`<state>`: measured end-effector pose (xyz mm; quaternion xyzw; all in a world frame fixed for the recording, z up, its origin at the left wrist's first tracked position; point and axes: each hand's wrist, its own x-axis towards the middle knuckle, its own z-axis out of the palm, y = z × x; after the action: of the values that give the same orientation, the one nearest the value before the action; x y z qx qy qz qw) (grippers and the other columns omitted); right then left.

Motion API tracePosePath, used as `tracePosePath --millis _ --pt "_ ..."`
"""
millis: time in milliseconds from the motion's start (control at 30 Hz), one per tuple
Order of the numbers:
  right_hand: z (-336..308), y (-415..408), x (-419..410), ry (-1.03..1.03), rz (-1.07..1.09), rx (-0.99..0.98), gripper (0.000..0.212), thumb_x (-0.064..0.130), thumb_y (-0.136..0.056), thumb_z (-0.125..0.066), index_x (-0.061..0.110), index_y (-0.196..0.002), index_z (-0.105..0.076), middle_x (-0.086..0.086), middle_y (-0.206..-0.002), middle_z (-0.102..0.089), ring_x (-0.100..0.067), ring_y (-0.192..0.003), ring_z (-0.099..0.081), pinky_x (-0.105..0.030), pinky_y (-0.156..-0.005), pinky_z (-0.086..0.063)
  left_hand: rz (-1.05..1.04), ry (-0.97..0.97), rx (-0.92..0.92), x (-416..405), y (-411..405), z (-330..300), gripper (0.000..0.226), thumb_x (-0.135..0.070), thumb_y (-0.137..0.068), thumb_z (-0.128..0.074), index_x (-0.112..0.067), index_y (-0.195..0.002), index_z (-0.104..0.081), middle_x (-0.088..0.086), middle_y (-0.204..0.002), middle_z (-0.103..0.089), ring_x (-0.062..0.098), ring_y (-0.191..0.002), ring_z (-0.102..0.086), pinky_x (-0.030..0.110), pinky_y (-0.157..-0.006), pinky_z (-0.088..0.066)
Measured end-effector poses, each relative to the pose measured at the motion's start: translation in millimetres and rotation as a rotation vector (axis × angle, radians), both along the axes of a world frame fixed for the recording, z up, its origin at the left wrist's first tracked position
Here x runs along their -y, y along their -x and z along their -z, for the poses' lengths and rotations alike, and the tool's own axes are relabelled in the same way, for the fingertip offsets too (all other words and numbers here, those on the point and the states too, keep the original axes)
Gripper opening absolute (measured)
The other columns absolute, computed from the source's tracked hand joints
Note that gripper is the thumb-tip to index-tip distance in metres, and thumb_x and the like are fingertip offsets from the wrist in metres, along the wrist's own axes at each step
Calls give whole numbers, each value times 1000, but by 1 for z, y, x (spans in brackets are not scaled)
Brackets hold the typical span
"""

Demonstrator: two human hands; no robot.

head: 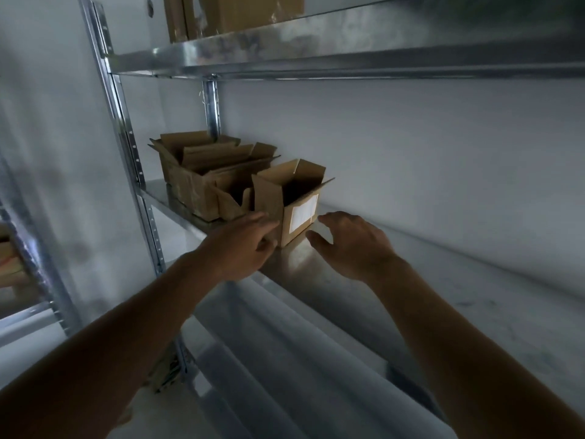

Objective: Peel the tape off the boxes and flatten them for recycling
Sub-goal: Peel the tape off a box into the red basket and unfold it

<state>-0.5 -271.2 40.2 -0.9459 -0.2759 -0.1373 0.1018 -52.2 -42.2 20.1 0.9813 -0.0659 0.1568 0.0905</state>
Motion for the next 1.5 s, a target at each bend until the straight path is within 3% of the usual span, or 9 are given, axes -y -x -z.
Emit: tracePosePath --millis 267,400,500,700,900,1033,1267,1400,1500 --pt "-13 -56 -40 -10 67 81 79 70 -100 -33 20 -160 -27 -6 -169 -25 -30 -147 -41 -45 -113 -41 58 52 91 -52 -64 -8 41 -38 -104 -53 -23 -143 -56 -1 -150 -48 13 -120 -58 33 -97 -52" --pt "-16 -73 -64 21 76 170 78 69 -98 -39 18 -158 -35 -7 -165 -34 -28 -150 -36 -43 -122 -28 115 49 144 -69 -92 -11 39 -38 -104 -53 -24 -140 -57 -1 -149 -46 15 -116 -59 33 -92 -53" --pt "-22 -78 -83 55 107 223 72 67 -97 -41 18 -149 -48 -3 -156 -48 -21 -145 -43 -41 -126 -18 157 70 144 -79 -107 -10 35 -37 -103 -54 -25 -136 -58 1 -148 -44 16 -118 -56 30 -89 -50" --pt "-35 -82 -127 169 310 107 52 77 -93 -38 32 -101 -65 11 -105 -73 -16 -107 -68 -38 -111 -36 265 138 164 -102 -130 -11 32 -26 -98 -66 -24 -129 -61 1 -147 -39 19 -117 -57 18 -78 -38" --pt "-31 -89 -135 162 438 38 45 68 -98 -45 43 -135 -53 5 -119 -68 -26 -104 -67 -34 -77 -47 368 180 206 -109 -146 -22 35 -15 -93 -71 -19 -126 -61 -1 -125 -60 18 -107 -62 27 -84 -52" --pt "-24 -86 -125 54 383 18 52 47 -108 -38 55 -156 -20 -5 -134 -63 -35 -111 -64 -38 -80 -48 391 106 236 -101 -149 -25 33 -19 -94 -70 -21 -126 -60 -3 -129 -55 16 -105 -60 24 -74 -48" --pt "-17 -77 -93 -180 408 86 59 27 -112 -35 56 -157 -11 -7 -111 -61 -22 -82 -57 -34 -65 -43 426 95 242 -81 -154 -25 39 -27 -94 -72 -23 -130 -58 -3 -133 -51 13 -102 -59 21 -70 -46" --pt "-8 -71 -78 -446 362 75 51 32 -113 -32 50 -159 -20 -15 -138 -55 -33 -112 -61 -45 -87 -56 461 169 302 -70 -155 -23 39 -31 -99 -64 -17 -134 -54 2 -131 -55 14 -101 -62 18 -67 -41" --pt "-1 -61 -71 -677 358 83 52 28 -111 -38 45 -159 -28 -10 -170 -16 -40 -153 -25 -53 -118 -36 497 278 315 -59 -152 -21 49 -38 -102 -59 -12 -142 -50 7 -134 -55 17 -107 -63 20 -75 -46"
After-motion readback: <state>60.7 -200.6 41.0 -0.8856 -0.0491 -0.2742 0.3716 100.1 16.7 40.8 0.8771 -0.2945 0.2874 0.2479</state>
